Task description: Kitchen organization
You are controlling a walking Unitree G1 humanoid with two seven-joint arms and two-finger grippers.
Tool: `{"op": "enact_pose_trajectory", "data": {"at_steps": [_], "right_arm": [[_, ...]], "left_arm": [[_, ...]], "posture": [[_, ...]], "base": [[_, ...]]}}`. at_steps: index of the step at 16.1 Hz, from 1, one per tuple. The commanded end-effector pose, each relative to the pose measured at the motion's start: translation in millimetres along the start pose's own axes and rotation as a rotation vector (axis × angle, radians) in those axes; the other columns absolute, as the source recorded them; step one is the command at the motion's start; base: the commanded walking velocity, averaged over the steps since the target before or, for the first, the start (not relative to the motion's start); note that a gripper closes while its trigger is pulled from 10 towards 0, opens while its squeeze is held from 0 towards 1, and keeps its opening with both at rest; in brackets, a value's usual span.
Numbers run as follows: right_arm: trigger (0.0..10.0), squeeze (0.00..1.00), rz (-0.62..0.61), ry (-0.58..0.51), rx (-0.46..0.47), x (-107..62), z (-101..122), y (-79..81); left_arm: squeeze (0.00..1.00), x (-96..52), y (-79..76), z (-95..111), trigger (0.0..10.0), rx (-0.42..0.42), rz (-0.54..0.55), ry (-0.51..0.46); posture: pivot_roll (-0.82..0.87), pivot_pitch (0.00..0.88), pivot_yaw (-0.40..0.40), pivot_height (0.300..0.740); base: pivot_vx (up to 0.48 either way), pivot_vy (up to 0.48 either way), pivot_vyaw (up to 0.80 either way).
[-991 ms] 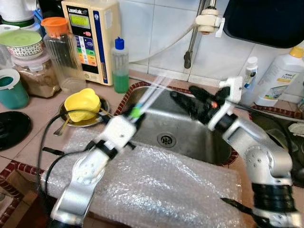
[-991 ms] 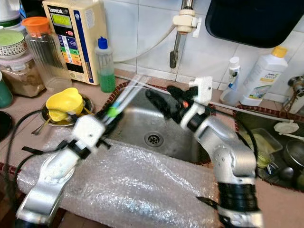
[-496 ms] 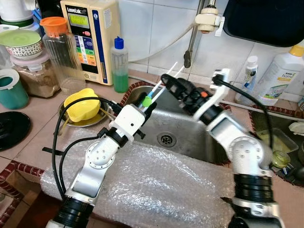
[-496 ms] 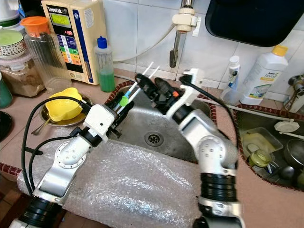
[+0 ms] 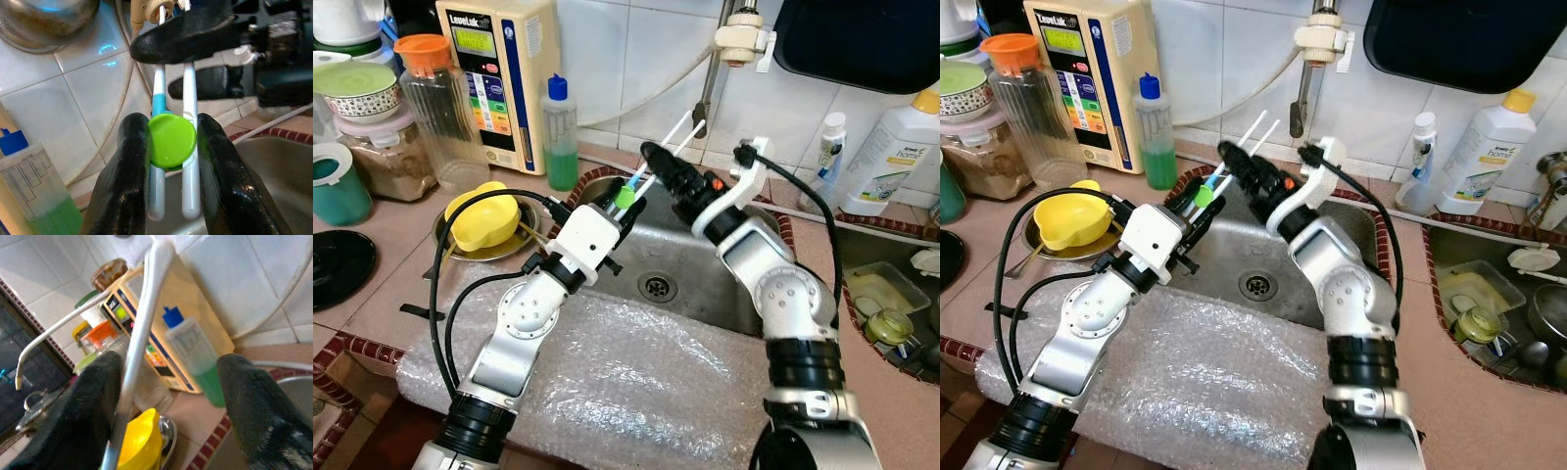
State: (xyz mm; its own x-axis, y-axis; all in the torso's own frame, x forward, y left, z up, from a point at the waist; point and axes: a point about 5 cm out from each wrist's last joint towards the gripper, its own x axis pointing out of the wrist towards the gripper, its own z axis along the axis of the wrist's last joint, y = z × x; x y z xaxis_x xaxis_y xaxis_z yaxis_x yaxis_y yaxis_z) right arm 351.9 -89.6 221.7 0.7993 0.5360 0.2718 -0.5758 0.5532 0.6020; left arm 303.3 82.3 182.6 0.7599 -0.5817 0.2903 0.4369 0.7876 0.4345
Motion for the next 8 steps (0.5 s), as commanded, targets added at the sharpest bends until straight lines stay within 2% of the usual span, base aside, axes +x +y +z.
{"op": "enact_pose_trajectory", "data": {"at_steps": [1,8], "right_arm": [[0.0,0.00,-0.037,-0.038,-0.006,0.7,8.4,-4.7],[0.0,0.00,-0.041,-0.043,0.046,6.1,6.5,-5.8]], "left_arm": [[0.00,2.2,-0.7,3.7,10.0,0.005,-0.001,-0.022],[0.00,2.2,-5.0,2.3,10.0,-0.004,-0.015,-0.017]], "posture": [[0.08,0.000,-0.034,0.740],[0.08,0.000,-0.030,0.740]], "base": [[0.000,0.000,0.00],[0.000,0.000,0.00]]}}
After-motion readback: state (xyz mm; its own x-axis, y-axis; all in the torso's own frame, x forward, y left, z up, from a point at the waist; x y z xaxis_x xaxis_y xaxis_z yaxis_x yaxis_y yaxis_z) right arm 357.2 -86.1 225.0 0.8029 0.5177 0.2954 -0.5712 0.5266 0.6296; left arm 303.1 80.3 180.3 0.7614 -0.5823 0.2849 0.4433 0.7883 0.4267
